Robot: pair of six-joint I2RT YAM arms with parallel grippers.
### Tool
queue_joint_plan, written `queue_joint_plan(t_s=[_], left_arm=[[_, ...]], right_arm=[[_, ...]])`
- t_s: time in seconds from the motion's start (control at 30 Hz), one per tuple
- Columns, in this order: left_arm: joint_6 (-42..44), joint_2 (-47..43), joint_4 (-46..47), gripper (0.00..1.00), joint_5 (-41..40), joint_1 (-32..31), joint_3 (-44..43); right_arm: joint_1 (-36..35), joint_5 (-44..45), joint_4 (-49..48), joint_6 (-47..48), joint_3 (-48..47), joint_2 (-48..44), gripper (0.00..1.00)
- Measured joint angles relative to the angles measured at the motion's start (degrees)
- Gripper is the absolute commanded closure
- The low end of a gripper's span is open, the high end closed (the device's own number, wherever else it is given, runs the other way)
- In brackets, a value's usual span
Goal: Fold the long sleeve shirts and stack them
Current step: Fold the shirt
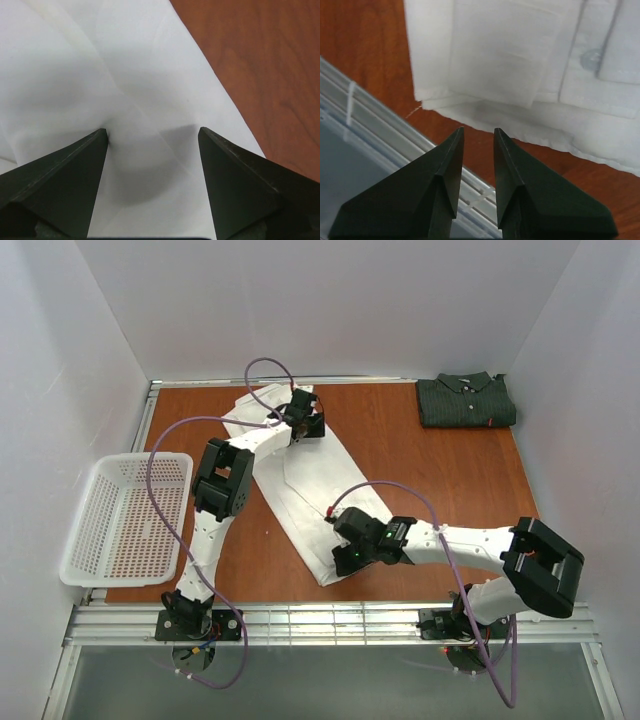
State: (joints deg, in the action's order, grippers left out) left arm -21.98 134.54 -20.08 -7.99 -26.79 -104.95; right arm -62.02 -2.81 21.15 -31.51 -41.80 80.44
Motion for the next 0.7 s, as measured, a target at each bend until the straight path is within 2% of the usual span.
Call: queue_joint_plan(t_s=[0.1,0.23,0.43,0.5,0.6,0.63,0.7], left_arm=[[4.66,1.4,1.66,0.23,2.97,-2.1,-1.75],[8.13,1.27,3.87,0.17,6.62,-5.16,-1.05],[5.55,-7.19,3.61,0.07,2.27,-6.88,9.14],[3.19,-12.09,2.73,0.08,0.15,-5.66,13.33],[0.2,-19.82,1.86,0.14,-2.89,-3.45,18.05],[-0.7,-21.9,1.64,0.2,-3.74,-2.75,18.86],[-2.19,-24.87,2.03,0.25,-5.16,-1.9,20.22]], right_arm=[[-3.3,-0.24,-1.01,-2.38,-2.36,0.79,0.76],[-4.07,0.11,-2.36,-2.54,-5.68,1.55,0.74],[-1.66,6.71,0.46,0.7,-7.39,-3.45,0.7],[1.97,7.74,1.42,2.05,-6.8,-6.67,0.7],[8.35,8.83,1.75,4.22,-4.24,-10.38,0.71],[9.88,9.05,2.05,4.87,-3.34,-10.62,0.72],[11.28,8.87,2.95,5.9,-1.81,-9.92,0.74]])
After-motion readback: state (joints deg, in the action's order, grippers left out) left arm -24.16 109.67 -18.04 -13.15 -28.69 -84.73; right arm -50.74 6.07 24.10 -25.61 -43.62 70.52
